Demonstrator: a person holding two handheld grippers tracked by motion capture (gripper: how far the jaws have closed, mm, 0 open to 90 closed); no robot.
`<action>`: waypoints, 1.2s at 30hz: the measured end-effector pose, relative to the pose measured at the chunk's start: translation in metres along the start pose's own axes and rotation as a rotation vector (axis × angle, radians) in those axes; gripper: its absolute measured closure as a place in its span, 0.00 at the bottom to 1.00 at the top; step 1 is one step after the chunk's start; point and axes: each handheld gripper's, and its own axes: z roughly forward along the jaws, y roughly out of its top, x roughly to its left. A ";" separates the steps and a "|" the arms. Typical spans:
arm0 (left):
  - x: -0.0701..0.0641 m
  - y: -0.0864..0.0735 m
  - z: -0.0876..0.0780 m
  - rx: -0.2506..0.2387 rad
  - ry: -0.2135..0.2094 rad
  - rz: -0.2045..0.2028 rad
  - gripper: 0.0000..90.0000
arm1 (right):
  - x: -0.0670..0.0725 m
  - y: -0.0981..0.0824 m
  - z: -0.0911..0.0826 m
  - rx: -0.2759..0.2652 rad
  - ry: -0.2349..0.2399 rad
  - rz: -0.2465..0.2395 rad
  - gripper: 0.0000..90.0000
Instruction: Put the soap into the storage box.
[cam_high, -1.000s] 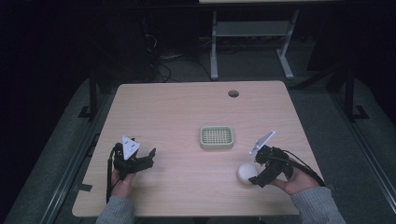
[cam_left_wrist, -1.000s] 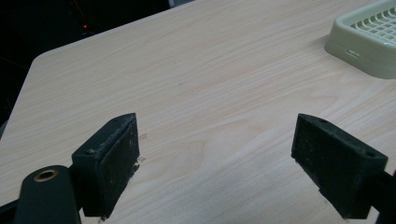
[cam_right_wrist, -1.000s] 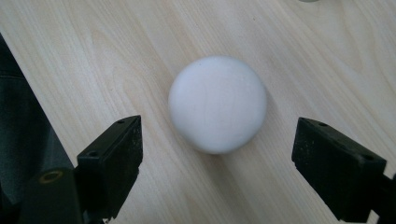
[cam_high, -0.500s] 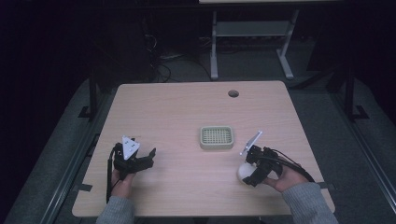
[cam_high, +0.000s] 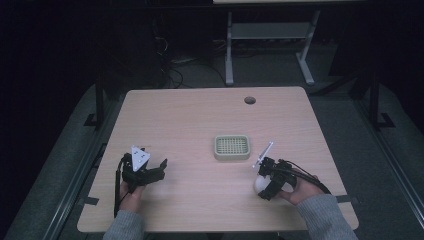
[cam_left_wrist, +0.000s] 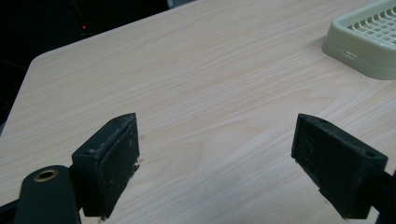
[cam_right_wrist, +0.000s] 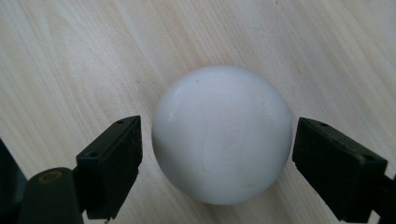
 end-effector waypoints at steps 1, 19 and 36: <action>0.000 0.000 0.000 -0.001 0.000 -0.002 0.16 | 0.000 0.001 0.001 0.005 -0.001 -0.004 0.17; 0.001 0.000 0.001 0.001 0.003 -0.009 0.16 | -0.001 0.004 0.015 0.048 0.008 -0.021 0.21; 0.001 -0.001 0.001 -0.002 0.006 -0.006 0.16 | 0.000 0.003 0.014 0.044 0.004 -0.042 0.26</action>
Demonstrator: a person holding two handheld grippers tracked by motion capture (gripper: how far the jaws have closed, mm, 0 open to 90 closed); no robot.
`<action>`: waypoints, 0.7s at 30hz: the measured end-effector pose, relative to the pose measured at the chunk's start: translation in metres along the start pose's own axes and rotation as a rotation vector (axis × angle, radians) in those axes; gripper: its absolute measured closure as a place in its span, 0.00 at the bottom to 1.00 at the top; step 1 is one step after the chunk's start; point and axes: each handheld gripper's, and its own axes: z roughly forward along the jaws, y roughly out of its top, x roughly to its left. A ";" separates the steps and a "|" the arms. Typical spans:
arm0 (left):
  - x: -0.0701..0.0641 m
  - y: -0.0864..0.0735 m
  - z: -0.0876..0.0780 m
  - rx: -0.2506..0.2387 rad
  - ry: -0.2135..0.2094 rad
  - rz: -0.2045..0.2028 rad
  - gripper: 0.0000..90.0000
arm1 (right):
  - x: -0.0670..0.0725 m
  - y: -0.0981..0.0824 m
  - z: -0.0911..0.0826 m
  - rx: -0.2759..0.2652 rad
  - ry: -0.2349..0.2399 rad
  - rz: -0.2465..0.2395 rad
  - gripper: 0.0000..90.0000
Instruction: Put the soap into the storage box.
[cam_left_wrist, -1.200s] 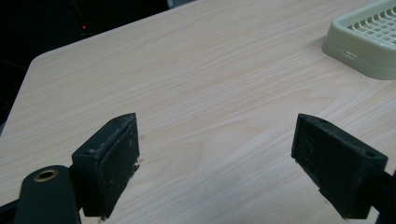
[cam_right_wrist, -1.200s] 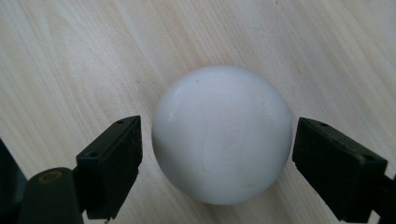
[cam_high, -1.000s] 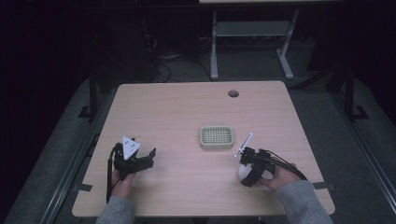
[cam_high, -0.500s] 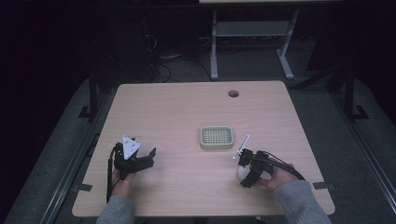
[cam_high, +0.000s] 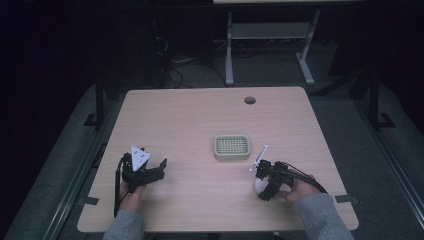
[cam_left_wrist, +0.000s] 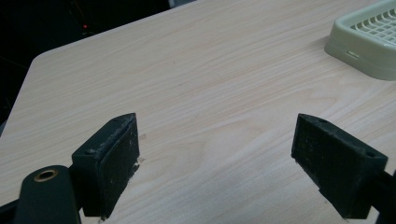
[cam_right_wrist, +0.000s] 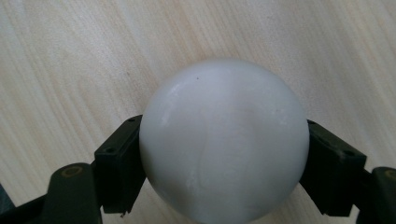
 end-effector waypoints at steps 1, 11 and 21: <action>0.000 0.000 0.000 -0.001 0.000 -0.002 0.16 | 0.000 0.000 0.000 -0.001 0.000 -0.006 0.26; -0.001 0.001 0.000 -0.001 -0.001 0.006 0.16 | -0.003 0.003 -0.011 -0.030 0.020 -0.005 0.26; -0.001 0.001 -0.001 0.001 0.001 0.002 0.16 | -0.010 0.013 -0.022 -0.053 0.023 -0.015 0.26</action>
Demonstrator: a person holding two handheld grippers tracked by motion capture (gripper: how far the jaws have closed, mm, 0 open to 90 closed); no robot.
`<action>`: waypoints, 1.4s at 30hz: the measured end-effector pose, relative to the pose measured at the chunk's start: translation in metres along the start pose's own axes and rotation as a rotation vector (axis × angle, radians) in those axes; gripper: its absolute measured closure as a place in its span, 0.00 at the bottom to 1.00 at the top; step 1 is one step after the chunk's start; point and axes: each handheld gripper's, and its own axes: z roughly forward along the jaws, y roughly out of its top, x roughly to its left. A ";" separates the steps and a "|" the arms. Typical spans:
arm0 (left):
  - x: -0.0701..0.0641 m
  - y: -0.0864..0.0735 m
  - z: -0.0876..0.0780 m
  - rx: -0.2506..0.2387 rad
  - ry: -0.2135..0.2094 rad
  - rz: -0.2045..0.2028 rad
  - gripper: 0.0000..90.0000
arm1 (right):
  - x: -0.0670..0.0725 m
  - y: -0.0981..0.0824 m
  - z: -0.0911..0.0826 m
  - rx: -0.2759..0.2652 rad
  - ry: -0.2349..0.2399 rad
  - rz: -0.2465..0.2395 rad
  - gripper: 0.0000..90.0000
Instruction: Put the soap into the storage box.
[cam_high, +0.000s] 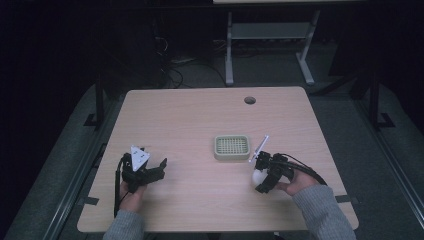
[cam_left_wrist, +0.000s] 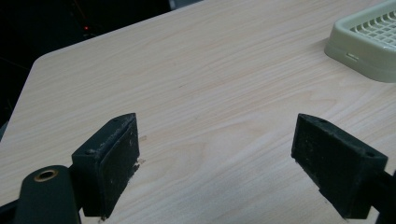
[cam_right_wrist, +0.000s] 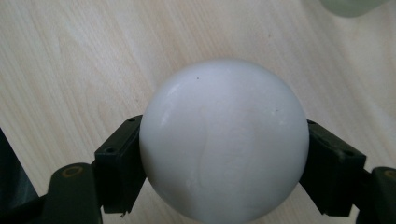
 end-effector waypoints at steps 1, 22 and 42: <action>0.000 0.000 0.000 -0.001 0.000 0.000 0.16 | -0.001 0.001 -0.001 0.002 0.004 0.002 0.26; -0.001 0.000 0.000 0.002 0.004 0.001 0.16 | -0.021 0.026 -0.022 -0.014 0.015 -0.002 0.26; -0.001 0.000 0.000 -0.001 0.000 0.001 0.16 | -0.033 0.060 -0.028 -0.015 0.025 -0.016 0.26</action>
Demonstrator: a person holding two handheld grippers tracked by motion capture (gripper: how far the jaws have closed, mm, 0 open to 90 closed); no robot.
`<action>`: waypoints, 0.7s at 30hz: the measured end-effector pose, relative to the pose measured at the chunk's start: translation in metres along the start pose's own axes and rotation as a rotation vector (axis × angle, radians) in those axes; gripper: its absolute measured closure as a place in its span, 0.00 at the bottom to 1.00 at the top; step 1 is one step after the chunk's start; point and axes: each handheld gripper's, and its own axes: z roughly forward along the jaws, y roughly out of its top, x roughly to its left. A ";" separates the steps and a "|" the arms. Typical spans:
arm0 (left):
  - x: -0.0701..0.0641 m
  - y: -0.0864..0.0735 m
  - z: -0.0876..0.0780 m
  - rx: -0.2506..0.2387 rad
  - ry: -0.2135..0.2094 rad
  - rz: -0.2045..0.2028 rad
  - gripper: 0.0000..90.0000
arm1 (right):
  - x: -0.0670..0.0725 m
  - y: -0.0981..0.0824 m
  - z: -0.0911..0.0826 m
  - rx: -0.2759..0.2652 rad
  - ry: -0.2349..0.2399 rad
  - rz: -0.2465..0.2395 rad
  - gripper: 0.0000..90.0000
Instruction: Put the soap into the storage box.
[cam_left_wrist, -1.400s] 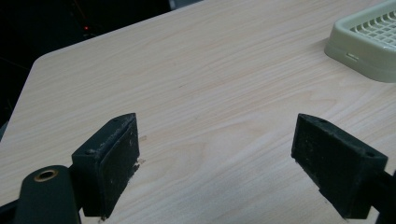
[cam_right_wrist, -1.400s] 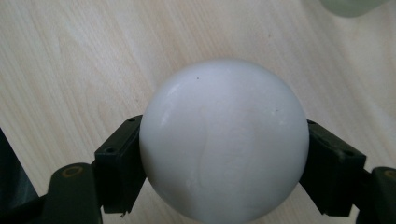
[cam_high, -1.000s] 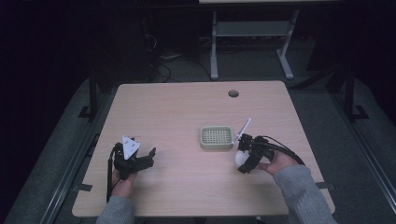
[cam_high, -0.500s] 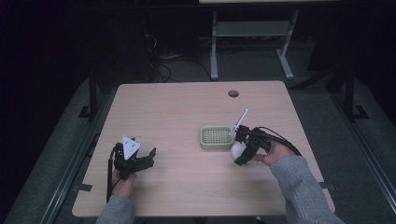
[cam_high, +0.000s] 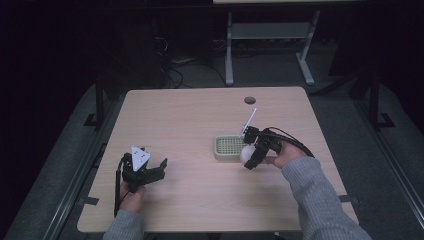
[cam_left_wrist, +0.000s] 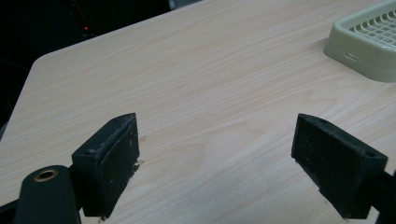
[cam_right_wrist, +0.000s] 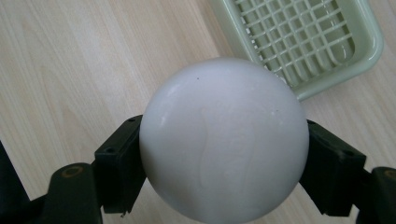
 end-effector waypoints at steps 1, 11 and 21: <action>0.000 0.000 0.000 -0.004 -0.001 0.002 0.16 | -0.002 0.003 0.000 0.007 -0.002 -0.002 0.26; -0.001 0.000 0.000 -0.002 -0.001 0.010 0.16 | -0.008 0.013 -0.001 0.008 -0.003 -0.002 0.26; 0.001 0.000 -0.001 -0.002 0.006 0.000 0.16 | -0.012 0.029 0.000 0.014 -0.001 -0.003 0.26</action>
